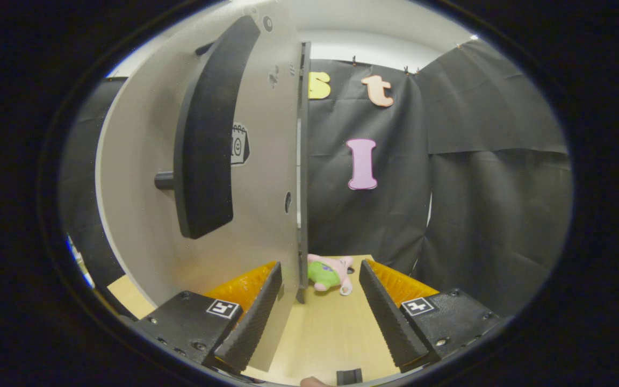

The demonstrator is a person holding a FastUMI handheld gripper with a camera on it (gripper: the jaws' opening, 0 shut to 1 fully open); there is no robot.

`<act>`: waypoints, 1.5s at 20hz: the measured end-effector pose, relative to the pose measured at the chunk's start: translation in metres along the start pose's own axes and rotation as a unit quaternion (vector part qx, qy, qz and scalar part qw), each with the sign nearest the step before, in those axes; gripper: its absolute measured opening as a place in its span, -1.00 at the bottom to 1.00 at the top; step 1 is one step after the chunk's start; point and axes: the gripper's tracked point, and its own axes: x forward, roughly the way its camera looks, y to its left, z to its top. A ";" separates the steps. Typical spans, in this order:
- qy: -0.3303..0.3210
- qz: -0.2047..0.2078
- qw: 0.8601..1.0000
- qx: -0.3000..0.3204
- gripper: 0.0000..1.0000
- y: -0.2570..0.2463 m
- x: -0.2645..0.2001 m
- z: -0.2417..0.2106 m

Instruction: Open the shoe cabinet door, grab the shoes and put them into the shoe cabinet, then close the shoe cabinet door.

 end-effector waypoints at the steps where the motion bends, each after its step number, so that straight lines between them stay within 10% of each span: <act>1: 0.001 0.004 1.000 0.003 0.90 0.004 0.001 -0.002; 19: -0.030 0.026 0.999 0.033 0.89 0.130 0.041 -0.001; 24: -0.009 0.117 0.992 0.037 0.98 0.201 0.045 -0.017; 30: -0.016 0.115 0.993 0.006 0.99 0.211 0.025 -0.011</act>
